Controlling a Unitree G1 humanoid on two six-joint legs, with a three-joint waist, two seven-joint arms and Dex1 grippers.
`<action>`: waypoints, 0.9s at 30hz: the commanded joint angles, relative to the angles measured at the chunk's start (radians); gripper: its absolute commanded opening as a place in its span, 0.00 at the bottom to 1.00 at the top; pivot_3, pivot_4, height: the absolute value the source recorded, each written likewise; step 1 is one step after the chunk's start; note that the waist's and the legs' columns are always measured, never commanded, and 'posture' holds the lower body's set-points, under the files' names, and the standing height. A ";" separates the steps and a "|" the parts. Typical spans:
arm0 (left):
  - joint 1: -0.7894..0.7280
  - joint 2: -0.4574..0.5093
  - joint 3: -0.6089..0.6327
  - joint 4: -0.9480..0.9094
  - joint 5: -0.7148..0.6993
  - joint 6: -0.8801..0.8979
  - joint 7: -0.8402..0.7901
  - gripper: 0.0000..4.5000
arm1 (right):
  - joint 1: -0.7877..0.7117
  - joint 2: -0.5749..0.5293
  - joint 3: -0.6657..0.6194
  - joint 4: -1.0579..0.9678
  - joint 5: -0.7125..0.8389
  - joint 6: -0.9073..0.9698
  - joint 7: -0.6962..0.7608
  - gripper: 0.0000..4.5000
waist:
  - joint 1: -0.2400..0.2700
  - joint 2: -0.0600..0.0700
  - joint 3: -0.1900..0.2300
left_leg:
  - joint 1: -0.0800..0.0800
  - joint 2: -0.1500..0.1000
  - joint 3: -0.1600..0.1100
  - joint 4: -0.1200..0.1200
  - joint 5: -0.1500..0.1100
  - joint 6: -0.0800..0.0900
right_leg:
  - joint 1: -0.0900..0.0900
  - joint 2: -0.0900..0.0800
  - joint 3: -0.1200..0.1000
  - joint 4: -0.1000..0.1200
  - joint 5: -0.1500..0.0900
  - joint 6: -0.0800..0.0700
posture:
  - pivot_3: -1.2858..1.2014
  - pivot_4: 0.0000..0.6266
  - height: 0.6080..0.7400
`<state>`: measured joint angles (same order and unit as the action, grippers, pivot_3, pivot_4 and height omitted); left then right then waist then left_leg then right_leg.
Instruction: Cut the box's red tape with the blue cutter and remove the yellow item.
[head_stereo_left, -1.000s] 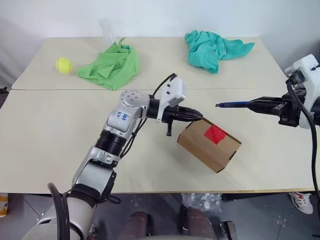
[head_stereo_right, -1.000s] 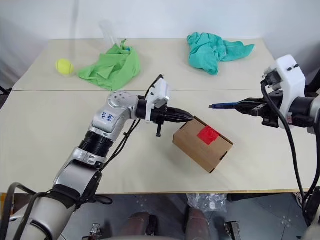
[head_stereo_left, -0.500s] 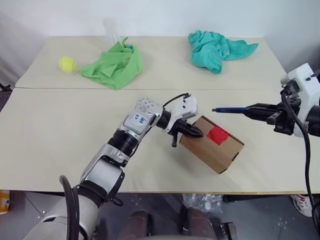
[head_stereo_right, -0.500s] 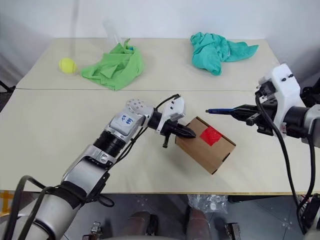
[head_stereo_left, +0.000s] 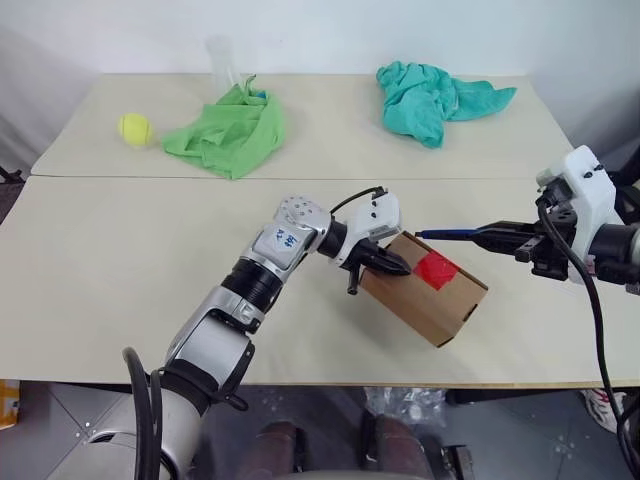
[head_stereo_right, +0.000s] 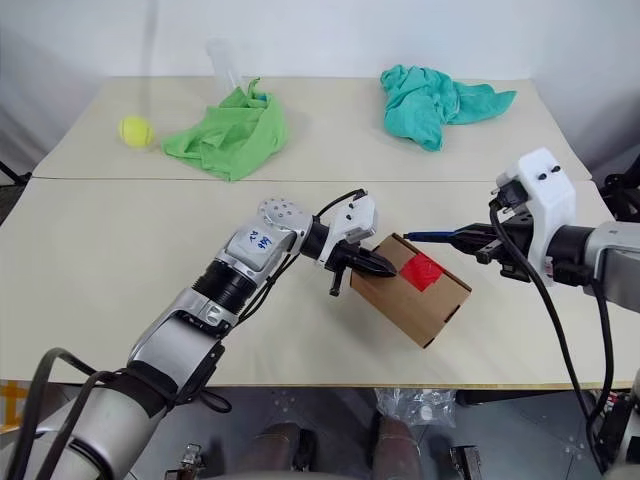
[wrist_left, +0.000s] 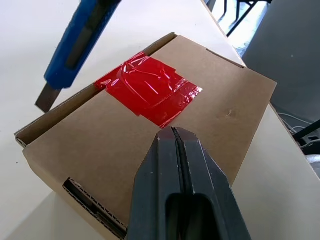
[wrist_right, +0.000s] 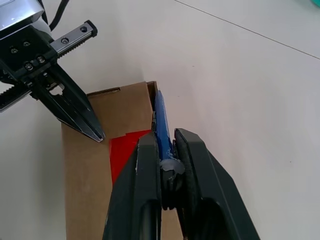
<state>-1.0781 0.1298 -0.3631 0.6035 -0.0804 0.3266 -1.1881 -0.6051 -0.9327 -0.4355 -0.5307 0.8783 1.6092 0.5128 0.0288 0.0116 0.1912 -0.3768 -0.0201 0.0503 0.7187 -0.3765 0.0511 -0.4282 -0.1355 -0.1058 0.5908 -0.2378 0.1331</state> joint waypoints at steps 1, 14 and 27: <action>-0.015 -0.004 0.002 -0.001 0.013 0.000 0.004 0.00 | 0.002 0.007 -0.006 -0.025 0.008 0.005 -0.009 0.03 | 0.000 0.000 0.000 | 0.000 0.000 0.000 0.000 0.000 0.000 | 0.000 0.000 0.000 0.000 0.000 0.000 | 0.52 0.24 1.00; -0.020 -0.007 0.002 0.007 0.019 -0.002 0.003 0.00 | -0.053 0.007 -0.016 -0.022 0.029 0.005 -0.012 0.03 | -0.001 0.000 0.000 | 0.000 0.000 0.000 0.000 0.000 0.000 | 0.000 0.000 0.000 0.000 0.000 0.000 | 0.52 0.24 1.00; -0.016 -0.005 0.001 0.002 0.022 -0.005 0.000 0.00 | 0.043 -0.015 -0.023 -0.028 0.043 -0.001 -0.018 0.03 | 0.000 0.000 0.000 | 0.000 0.000 0.000 0.000 0.000 0.000 | 0.000 0.000 0.000 0.000 0.000 0.000 | 0.52 0.24 1.00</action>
<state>-1.0819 0.1279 -0.3630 0.6047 -0.0708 0.3265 -1.1912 -0.5764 -0.9274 -0.4436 -0.5432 0.9243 1.6001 0.4957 0.0288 0.0116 0.1912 -0.3766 -0.0204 0.0503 0.7189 -0.3764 0.0516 -0.4279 -0.1358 -0.1057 0.5910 -0.2377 0.1331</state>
